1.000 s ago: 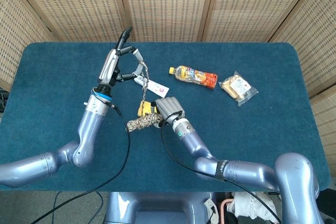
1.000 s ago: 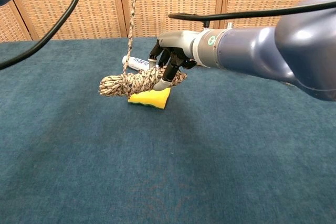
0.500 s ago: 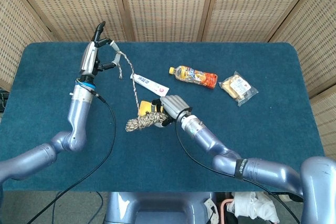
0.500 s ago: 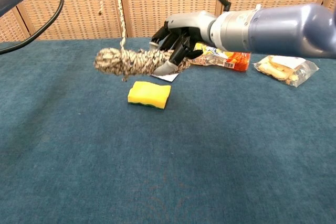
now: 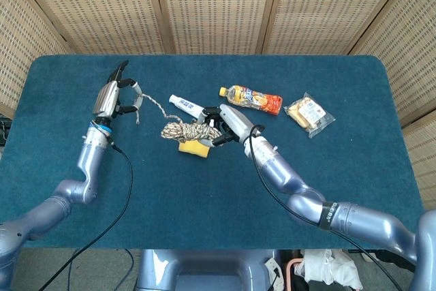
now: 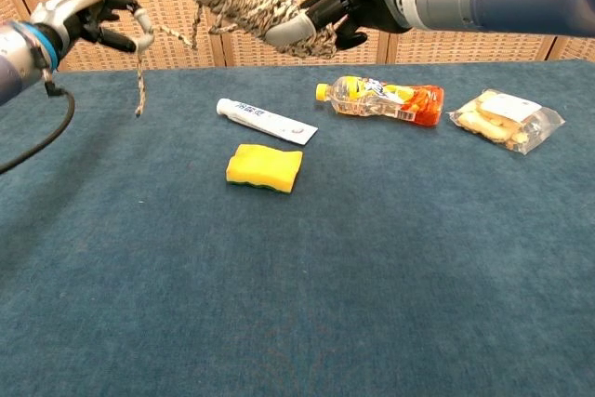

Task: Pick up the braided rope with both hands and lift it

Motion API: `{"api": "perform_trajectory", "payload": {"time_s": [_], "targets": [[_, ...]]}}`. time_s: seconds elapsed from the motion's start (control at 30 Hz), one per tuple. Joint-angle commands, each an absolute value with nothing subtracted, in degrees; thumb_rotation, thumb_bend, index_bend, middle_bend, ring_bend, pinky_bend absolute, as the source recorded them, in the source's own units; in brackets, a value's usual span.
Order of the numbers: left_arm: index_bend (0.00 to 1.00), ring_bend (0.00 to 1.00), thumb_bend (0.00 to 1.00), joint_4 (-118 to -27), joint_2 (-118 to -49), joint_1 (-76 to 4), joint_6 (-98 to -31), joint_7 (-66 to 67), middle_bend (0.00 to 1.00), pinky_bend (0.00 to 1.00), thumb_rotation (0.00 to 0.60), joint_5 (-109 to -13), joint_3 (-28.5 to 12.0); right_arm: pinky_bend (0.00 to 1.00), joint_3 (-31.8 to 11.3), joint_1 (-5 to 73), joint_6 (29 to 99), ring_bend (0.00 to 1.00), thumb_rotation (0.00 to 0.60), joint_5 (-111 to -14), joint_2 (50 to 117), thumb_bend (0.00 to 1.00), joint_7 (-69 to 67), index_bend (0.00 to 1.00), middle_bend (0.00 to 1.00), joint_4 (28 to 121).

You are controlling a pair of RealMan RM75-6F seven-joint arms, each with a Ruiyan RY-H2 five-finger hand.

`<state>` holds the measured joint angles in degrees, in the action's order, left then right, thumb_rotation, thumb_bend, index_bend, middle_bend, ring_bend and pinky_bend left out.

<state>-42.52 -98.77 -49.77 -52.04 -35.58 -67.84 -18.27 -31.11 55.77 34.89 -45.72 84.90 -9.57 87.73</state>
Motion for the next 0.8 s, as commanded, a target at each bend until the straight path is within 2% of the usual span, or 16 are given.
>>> {"api": "perform_trajectory", "payload": {"time_s": [0.03,0.37,0.8], "targets": [[0.89,0.0,0.63,-39.9,-100.5,-48.5,-52.3,-37.6,0.0,0.0,0.6,-70.6,-15.9,0.96,-31.6,56.1,36.2,0.74,0.6,-43.6,84.2,0.83,-10.4,0.79,0.9,88.1],[0.89,0.0,0.63,-39.4,-100.2,-45.5,-56.6,-39.0,0.0,0.0,0.6,-78.1,-10.1,0.96,-31.3,58.5,41.1,0.74,0.6,-33.4,82.7,0.83,-8.8,0.79,0.9,88.8],[0.89,0.0,0.64,-44.3,-96.6,-42.6,-59.5,-38.4,0.0,0.0,0.6,-83.0,-5.8,0.96,-30.1,60.3,45.3,0.74,0.6,-27.8,80.5,0.83,-4.6,0.79,0.9,88.8]]}}
